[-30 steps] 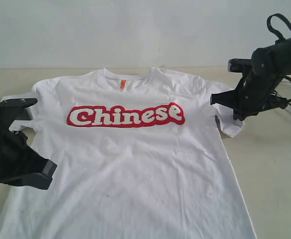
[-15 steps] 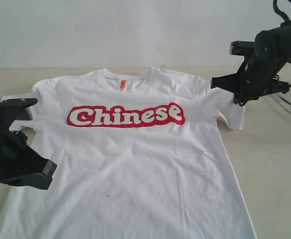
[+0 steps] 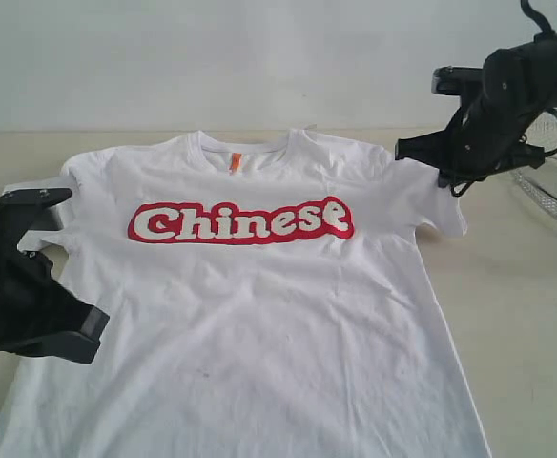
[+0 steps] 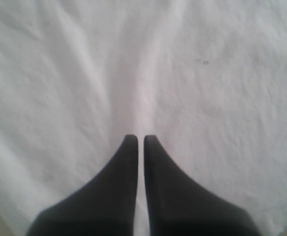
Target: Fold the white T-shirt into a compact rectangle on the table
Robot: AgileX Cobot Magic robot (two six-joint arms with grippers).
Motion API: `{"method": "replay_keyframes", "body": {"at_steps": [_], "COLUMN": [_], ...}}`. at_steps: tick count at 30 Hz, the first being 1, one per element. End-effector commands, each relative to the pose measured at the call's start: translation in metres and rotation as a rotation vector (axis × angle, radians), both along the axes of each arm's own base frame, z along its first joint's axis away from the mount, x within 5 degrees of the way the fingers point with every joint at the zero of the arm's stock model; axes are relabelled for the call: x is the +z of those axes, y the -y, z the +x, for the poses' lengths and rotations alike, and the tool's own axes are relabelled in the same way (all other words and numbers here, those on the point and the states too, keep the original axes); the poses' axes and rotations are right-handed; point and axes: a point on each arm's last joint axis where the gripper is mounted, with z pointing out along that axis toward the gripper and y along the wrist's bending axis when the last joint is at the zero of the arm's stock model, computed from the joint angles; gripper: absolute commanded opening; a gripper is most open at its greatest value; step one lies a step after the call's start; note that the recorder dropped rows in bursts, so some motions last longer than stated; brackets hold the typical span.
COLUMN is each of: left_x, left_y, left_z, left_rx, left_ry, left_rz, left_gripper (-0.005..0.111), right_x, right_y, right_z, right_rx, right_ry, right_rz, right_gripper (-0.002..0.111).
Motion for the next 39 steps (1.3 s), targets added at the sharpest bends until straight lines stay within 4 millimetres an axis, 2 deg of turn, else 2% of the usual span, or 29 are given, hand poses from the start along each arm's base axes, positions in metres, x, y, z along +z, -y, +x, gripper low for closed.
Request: {"method": "replay_keyframes", "body": {"at_steps": [1,5,15,20,28,35,37,39], "left_x": [0.003,0.003,0.003,0.003,0.003,0.003,0.003,0.003], "left_y": [0.001,0.001,0.001,0.001,0.001,0.001,0.001,0.001], "left_z": [0.0,0.0,0.0,0.0,0.0,0.0,0.0,0.0], "left_rx": [-0.004,-0.005,-0.005,-0.005,-0.006,-0.006,-0.006,-0.006], "left_ry": [0.005,0.003,0.001,0.003,0.0,0.0,0.0,0.0], "left_rz": [-0.007,-0.007,-0.007,-0.007,-0.007,-0.007,-0.007,-0.007], "left_gripper": [0.005,0.005,0.005,0.005,0.005,0.005,0.005,0.005], "right_x": [0.011,0.012,0.027,0.032,0.018,0.02,0.02,0.02], "right_y": [-0.016,-0.028,-0.034,-0.055,-0.075,-0.091,-0.097,-0.101], "right_z": [0.003,0.004,0.011,0.013,0.012,0.011,0.01,0.009], "right_rx": [0.05,0.074,0.133,0.177,0.213,0.241,0.249,0.262], "right_ry": [0.06,0.084,0.108,0.143,0.116,0.143,0.151,0.151], "right_rz": [0.002,0.012,-0.023,-0.017,-0.003,0.016,0.025,0.023], "right_gripper": [0.0,0.0,0.0,0.0,0.0,0.0,0.006,0.017]}}
